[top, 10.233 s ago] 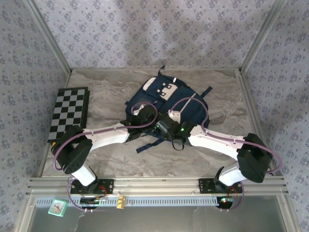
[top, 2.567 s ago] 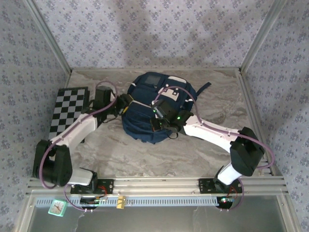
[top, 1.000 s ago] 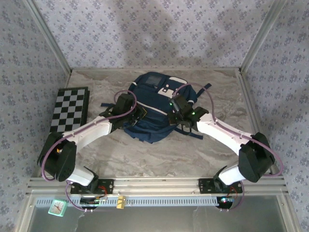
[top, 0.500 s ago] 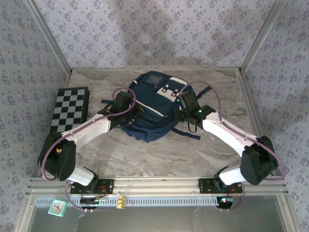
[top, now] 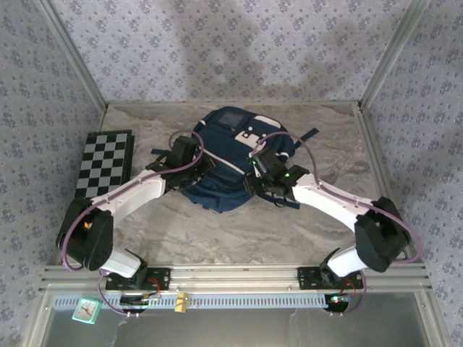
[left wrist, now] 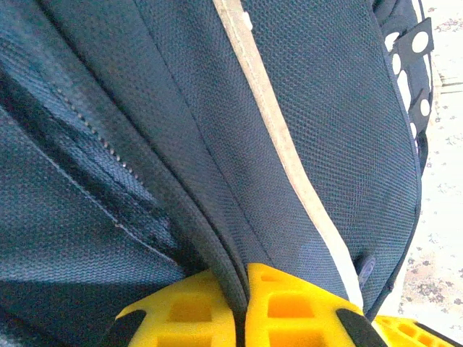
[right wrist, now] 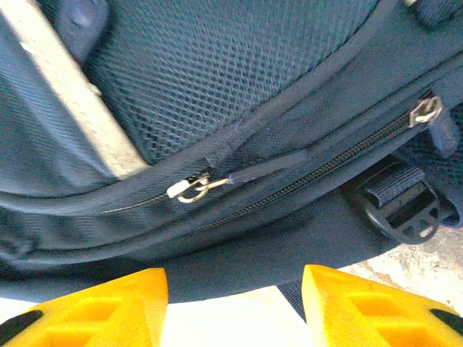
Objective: Pack books, pencil case, and school supplies into a backpack
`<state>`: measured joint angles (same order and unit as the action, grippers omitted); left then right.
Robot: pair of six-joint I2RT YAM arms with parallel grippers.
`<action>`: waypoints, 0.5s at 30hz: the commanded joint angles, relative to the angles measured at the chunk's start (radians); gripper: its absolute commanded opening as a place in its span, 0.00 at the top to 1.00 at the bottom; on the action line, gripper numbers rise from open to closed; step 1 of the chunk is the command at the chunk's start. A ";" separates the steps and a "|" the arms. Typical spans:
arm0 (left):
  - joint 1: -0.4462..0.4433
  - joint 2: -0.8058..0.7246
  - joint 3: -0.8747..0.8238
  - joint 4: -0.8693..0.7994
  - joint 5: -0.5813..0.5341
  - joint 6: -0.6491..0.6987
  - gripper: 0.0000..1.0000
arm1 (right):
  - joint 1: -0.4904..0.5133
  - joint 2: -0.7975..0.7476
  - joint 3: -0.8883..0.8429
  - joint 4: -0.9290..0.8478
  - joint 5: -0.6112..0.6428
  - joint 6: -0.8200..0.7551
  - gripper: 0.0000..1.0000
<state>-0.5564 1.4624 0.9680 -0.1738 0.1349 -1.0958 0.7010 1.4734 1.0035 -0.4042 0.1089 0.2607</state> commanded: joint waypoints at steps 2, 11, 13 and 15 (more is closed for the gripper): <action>0.007 -0.013 0.060 0.001 -0.003 0.035 0.92 | -0.016 0.073 0.079 0.012 0.034 -0.024 0.43; 0.011 -0.008 0.063 -0.011 0.008 0.065 0.93 | -0.131 0.114 0.157 -0.027 0.053 0.022 0.38; 0.015 -0.008 0.064 -0.010 0.009 0.074 0.93 | -0.151 0.113 0.163 -0.049 0.076 0.025 0.37; 0.021 -0.001 0.075 -0.022 0.013 0.084 0.93 | -0.158 0.092 0.152 -0.044 0.071 0.008 0.37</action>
<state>-0.5488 1.4628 0.9878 -0.1902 0.1387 -1.0676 0.5632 1.5841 1.1267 -0.4427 0.1429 0.2577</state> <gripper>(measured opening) 0.075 0.625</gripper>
